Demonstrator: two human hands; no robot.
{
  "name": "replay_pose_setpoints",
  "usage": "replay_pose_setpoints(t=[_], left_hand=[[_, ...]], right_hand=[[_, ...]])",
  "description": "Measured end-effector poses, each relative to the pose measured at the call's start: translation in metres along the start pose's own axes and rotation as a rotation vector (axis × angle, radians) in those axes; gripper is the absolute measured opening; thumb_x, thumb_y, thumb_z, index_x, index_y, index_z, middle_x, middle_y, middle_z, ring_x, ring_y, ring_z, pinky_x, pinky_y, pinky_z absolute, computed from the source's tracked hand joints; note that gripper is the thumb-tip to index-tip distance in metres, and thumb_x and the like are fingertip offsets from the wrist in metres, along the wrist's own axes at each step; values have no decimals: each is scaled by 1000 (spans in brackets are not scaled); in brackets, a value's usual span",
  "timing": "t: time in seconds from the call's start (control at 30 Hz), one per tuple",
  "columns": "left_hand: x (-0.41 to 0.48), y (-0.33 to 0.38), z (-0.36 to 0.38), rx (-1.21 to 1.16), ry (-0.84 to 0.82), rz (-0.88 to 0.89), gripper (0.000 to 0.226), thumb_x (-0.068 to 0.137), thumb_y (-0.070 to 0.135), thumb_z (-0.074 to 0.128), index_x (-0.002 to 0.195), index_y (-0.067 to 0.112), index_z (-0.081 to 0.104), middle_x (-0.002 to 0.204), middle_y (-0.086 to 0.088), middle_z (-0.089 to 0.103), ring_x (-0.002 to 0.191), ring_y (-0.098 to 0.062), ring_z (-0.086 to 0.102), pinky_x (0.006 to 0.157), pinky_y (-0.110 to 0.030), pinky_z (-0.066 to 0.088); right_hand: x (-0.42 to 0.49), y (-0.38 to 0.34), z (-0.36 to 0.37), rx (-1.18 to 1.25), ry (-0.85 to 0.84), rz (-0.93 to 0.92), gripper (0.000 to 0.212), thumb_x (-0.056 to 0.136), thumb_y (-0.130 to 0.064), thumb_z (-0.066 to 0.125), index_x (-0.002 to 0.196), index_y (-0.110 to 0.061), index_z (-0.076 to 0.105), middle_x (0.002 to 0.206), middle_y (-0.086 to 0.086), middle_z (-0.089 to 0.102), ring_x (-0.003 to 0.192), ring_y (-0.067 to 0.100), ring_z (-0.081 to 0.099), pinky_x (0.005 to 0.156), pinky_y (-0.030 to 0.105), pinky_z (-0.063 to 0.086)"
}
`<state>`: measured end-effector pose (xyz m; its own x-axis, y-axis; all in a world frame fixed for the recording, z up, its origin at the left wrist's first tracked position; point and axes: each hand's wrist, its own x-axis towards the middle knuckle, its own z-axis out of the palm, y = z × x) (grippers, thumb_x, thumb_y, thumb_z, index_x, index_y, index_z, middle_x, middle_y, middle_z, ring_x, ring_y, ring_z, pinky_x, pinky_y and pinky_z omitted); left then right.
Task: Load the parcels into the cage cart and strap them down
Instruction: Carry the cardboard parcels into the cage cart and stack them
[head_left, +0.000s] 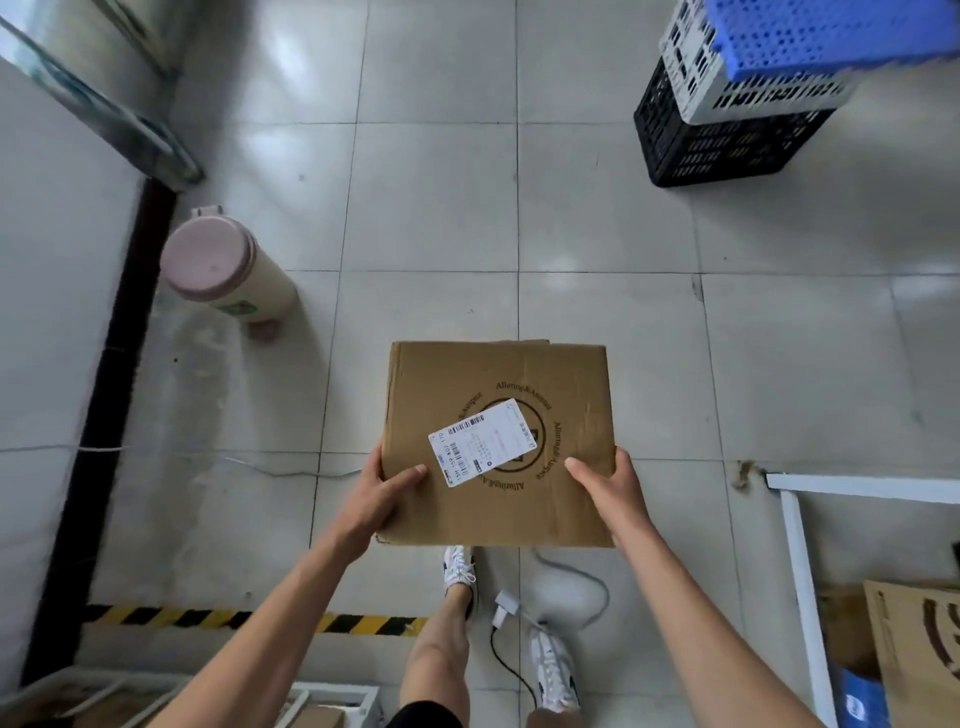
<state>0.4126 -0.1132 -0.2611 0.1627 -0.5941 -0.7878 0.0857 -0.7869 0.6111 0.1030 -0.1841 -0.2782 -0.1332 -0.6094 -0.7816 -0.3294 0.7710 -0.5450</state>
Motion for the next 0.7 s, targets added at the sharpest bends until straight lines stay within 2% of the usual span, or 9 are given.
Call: replay_pose_setpoints(t=[0.1,0.3,0.4,0.47,0.5,0.57,0.63,0.7], left_hand=[[-65,8,5,-20,78,72,71,82,36,80,141,36,42,125,3,66,112,-21,65,87,-35,53],[-241,-1,24,-167,368,184,66,85,33,77,137,46,38,120,13,62,106,-11,64,76,-22,49],[-326,-23,12,-243,511,176,67,81,43,79,137,43,42,122,10,62,106,-11,64,83,-27,51],[-372,-44,-5,-282,585,160,81,69,56,82,139,40,45,125,8,63,107,-13,65,92,-36,52],[-397,-55,-16,-316,626,155,87,62,60,82,138,40,45,125,6,64,106,-14,65,95,-39,53],[-444,-77,-35,-384,711,147,88,59,60,83,137,38,48,123,3,66,104,-18,68,95,-45,54],[-486,-97,-52,-453,802,149,73,68,49,85,132,35,52,120,-1,67,101,-22,69,91,-47,56],[-529,-126,-71,-513,900,163,66,67,44,86,125,36,56,116,-3,69,99,-26,70,88,-49,58]], right_hand=[[-53,-8,-21,11,-42,-139,84,71,-53,78,143,-25,43,135,-3,59,120,19,59,105,47,49],[-171,-19,-49,-37,-169,-313,86,71,-56,74,145,-32,40,136,-4,57,121,22,58,102,50,50],[-238,-25,-43,-99,-275,-408,67,80,-44,75,139,-26,47,131,-5,58,114,16,60,99,42,52],[-275,-26,-29,-141,-368,-474,53,87,-31,73,134,-27,50,122,-9,59,107,9,59,89,32,51],[-294,-27,-20,-167,-426,-513,55,88,-28,72,138,-28,49,124,-10,59,110,10,59,89,30,50],[-333,-29,0,-225,-531,-563,66,89,-32,71,148,-30,40,130,-11,53,119,13,54,98,33,48],[-366,-28,24,-289,-630,-620,69,88,-39,70,148,-35,37,132,-12,52,123,14,51,107,40,46],[-402,-19,51,-354,-703,-649,79,84,-50,70,151,-30,35,142,-7,50,130,18,50,110,45,45]])
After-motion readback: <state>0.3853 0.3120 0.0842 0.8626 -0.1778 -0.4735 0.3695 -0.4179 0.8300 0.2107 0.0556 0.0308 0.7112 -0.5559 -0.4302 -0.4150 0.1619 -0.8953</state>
